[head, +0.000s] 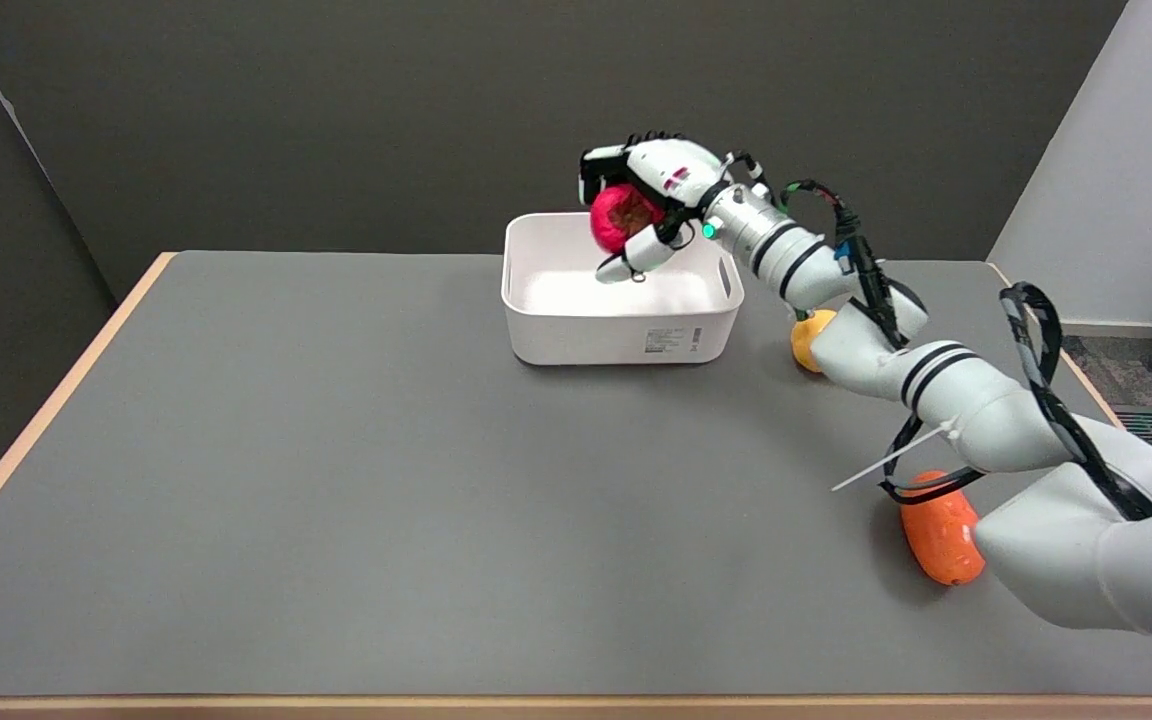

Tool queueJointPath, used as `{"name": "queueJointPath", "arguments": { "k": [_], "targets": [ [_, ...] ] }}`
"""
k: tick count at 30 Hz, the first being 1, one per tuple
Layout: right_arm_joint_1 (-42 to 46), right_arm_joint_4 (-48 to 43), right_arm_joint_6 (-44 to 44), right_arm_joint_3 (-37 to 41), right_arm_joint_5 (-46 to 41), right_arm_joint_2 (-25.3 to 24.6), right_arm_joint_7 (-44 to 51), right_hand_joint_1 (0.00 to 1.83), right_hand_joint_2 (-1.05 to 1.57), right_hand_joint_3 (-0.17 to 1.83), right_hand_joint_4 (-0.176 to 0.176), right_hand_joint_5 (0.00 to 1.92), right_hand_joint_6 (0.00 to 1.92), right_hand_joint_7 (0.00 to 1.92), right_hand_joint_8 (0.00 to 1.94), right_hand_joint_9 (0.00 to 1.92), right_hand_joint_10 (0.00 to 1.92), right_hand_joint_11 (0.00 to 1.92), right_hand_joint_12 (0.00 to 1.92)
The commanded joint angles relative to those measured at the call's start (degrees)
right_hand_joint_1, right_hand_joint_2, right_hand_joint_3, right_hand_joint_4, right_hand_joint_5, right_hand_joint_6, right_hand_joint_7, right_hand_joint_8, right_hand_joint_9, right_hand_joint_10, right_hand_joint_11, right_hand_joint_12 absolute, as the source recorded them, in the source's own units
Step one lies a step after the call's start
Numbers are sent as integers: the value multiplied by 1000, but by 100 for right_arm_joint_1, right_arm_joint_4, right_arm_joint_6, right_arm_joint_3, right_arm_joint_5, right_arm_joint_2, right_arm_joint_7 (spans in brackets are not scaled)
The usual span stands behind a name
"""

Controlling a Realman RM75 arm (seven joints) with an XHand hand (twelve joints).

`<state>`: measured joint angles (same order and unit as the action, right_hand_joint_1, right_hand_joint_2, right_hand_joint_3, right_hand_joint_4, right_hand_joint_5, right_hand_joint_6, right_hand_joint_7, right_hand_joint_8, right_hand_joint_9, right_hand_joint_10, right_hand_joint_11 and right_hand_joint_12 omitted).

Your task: Place tomato into white box.

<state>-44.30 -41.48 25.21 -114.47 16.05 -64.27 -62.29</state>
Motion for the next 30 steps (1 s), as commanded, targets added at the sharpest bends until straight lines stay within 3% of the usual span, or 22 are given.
{"name": "queueJointPath", "arguments": {
  "k": [1, 4, 8, 12, 16, 19, 21, 23, 30],
  "targets": [
    [-64, 540, 24, -206, -352, -310, -8, 803, 816, 912, 104, 311, 860, 491, 552, 463, 970, 496, 1613],
    [-56, 561, 29, -206, -488, -310, -8, 593, 733, 949, 94, 239, 510, 336, 369, 314, 764, 318, 1444],
    [-41, 538, 29, -203, -488, -296, -8, 356, 658, 1006, 95, 170, 445, 199, 294, 160, 623, 145, 1202],
    [-16, 513, 45, -190, -488, -278, -46, 258, 643, 1002, 99, 171, 451, 184, 284, 128, 600, 117, 1154],
    [-8, 509, 45, -164, -512, -262, -128, 192, 627, 1002, 107, 181, 464, 188, 286, 120, 593, 98, 1126],
    [15, 485, 45, -146, -650, -251, -128, 165, 640, 884, 122, 172, 410, 133, 231, 62, 495, -1, 1116],
    [34, 473, 45, -131, -743, -228, -128, 138, 553, 960, 125, 98, 414, 71, 126, 27, 342, -1, 988],
    [48, 457, 45, -118, -767, -214, -128, 129, 543, 942, 115, 36, 276, -1, 36, -1, 129, -1, 773],
    [75, 445, 45, -102, -800, -207, -128, 141, 532, 880, 104, 3, 179, -1, -1, -1, -1, -1, 564]
  ]
}}
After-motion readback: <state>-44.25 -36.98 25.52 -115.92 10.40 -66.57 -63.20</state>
